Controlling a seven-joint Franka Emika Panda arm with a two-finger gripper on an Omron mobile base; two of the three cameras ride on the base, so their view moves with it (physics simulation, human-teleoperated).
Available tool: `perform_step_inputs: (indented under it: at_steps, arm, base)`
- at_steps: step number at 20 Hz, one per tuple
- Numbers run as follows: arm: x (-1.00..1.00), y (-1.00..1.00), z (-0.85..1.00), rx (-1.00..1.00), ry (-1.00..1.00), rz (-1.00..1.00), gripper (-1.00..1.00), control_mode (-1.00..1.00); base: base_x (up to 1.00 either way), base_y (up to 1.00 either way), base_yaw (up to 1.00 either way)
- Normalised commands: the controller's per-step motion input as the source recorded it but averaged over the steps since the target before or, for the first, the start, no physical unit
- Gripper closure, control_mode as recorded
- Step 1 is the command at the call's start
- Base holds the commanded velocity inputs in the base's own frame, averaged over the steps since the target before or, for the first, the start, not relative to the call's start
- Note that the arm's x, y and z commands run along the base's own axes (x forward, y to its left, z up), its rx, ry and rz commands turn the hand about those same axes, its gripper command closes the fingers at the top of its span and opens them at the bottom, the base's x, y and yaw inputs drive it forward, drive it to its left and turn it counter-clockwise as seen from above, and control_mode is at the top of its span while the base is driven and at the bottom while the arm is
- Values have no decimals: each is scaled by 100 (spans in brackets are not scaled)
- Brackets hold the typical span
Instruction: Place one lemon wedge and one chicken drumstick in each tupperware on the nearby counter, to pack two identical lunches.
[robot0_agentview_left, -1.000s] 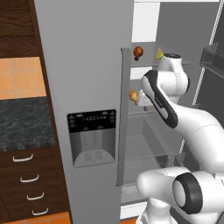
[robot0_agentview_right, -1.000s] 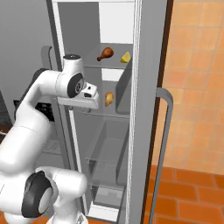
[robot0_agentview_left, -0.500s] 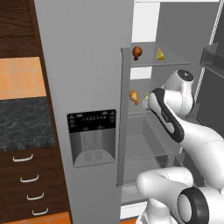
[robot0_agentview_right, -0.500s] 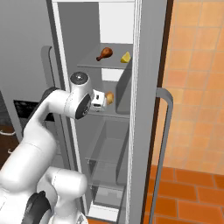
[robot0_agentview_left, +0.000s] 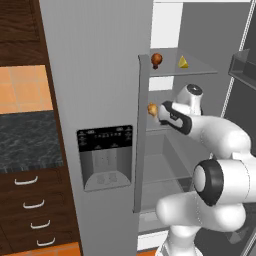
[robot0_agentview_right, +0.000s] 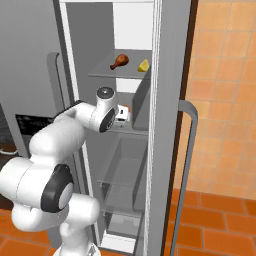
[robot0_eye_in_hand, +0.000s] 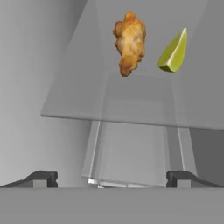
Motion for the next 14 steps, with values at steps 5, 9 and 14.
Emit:
perform_step_inputs:
  at_steps: [5, 9, 14]
  arm:
    - [67, -6, -5, 0, 2, 0, -100, -100]
    - [55, 0, -34, 4, 0, 0, -100, -100]
    - [29, 0, -40, 5, 0, 0, -100, -100]
  base:
    - [0, 0, 0]
    - [0, 0, 0]
    - [0, 0, 0]
